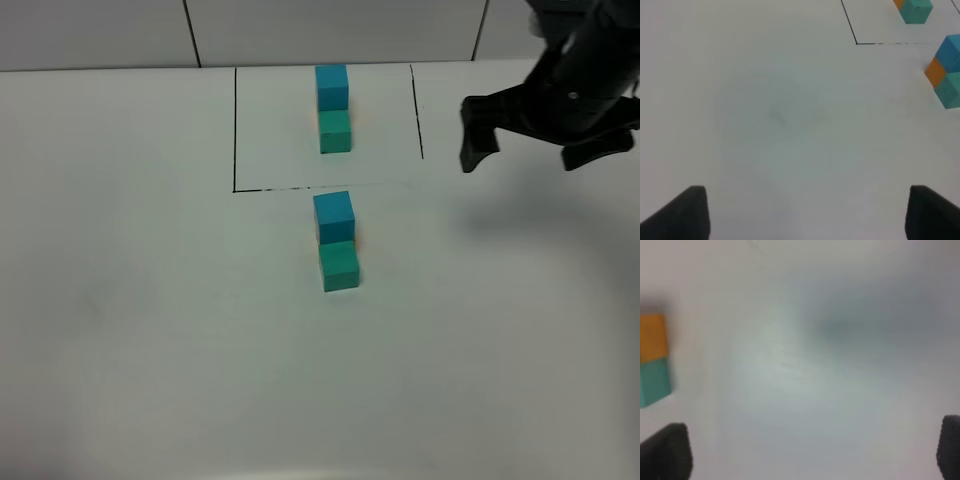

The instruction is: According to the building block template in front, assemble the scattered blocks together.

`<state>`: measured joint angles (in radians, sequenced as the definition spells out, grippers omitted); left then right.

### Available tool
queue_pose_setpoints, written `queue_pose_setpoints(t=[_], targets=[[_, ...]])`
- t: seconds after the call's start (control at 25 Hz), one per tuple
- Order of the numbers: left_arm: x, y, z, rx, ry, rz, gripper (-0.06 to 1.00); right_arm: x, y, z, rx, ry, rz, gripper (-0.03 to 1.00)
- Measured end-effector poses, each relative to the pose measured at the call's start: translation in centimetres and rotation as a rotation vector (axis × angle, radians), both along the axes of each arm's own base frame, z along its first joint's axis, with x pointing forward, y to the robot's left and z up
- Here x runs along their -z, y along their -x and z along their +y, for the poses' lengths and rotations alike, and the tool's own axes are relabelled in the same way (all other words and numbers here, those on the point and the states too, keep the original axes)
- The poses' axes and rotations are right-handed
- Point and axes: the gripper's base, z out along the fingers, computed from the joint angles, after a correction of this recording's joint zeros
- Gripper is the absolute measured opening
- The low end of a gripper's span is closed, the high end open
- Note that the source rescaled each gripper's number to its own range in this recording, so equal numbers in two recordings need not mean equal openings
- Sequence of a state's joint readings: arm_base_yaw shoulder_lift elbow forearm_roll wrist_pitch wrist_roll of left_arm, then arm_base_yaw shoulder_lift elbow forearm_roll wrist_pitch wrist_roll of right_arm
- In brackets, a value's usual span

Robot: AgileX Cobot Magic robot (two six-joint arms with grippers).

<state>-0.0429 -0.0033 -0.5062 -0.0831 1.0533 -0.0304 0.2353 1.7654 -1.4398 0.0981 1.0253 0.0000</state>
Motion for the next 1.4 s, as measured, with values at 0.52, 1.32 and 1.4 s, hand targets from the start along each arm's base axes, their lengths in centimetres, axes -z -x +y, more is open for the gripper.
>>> queue_pose_setpoints(t=[0.52, 1.32, 1.4], targets=[[0.0, 0.0, 0.0, 0.0, -0.001, 0.0, 0.99, -4.2, 3.7, -4.5, 0.072, 0.091, -0.097, 1.0], [0.0, 0.0, 0.0, 0.0, -0.001, -0.001, 0.99, -8.2, 22.3, -7.7, 0.15, 0.009, -0.577, 1.0], [0.0, 0.0, 0.0, 0.0, -0.001, -0.001, 0.99, -7.9, 24.7, -8.1, 0.153, 0.0, -0.62, 1.0]])
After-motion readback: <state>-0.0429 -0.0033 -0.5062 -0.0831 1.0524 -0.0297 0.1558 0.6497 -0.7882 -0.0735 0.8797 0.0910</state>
